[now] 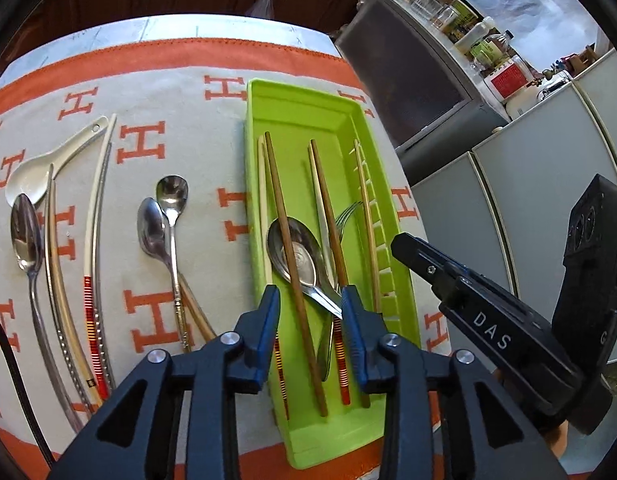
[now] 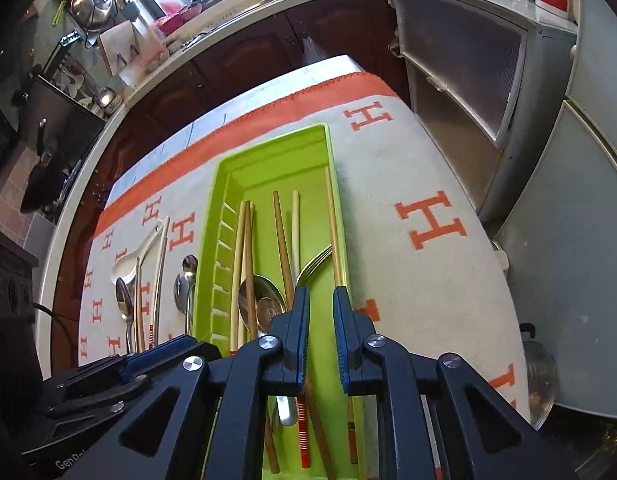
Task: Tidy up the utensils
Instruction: 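Open the left tool in the tray and return it over the pile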
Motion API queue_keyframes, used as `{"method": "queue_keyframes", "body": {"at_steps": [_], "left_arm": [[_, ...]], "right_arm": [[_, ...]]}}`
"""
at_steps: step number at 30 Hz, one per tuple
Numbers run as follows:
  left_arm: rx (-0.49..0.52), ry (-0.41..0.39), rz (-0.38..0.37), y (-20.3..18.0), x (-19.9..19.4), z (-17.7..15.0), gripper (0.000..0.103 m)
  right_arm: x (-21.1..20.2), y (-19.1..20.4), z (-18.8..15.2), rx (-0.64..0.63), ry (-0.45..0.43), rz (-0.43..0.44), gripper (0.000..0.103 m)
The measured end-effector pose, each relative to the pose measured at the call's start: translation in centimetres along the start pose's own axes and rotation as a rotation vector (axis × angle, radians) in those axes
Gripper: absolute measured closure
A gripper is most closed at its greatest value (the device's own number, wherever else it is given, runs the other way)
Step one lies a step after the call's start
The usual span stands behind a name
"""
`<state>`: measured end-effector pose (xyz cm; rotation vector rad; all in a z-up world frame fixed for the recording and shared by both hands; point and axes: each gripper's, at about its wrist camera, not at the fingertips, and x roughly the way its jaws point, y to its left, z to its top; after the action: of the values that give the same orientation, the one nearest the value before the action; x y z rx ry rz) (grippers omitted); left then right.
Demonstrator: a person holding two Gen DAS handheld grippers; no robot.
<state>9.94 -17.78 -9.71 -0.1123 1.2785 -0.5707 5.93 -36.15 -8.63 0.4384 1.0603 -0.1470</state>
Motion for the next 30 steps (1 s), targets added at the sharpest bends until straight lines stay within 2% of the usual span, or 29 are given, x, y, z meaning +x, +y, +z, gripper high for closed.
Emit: {"method": "queue_keyframes", "body": {"at_steps": [2, 9, 15, 30], "left_arm": [[0.012, -0.011, 0.011, 0.2, -0.7, -0.2, 0.065], [0.059, -0.043, 0.100, 1.3, -2.9, -1.0, 0.063], [0.063, -0.058, 0.162, 2.7, -4.3, -1.7, 0.061], [-0.046, -0.111, 0.248, 9.0, -8.2, -3.5, 0.061]], "right_arm": [[-0.5, 0.2, -0.3, 0.001, -0.007, 0.006, 0.086], [-2.2, 1.5, -1.7, -0.024, -0.013, 0.031, 0.085], [-3.1, 3.2, -2.9, -0.062, -0.013, 0.047, 0.085], [-3.4, 8.4, -5.0, -0.157, 0.011, 0.094, 0.084]]}}
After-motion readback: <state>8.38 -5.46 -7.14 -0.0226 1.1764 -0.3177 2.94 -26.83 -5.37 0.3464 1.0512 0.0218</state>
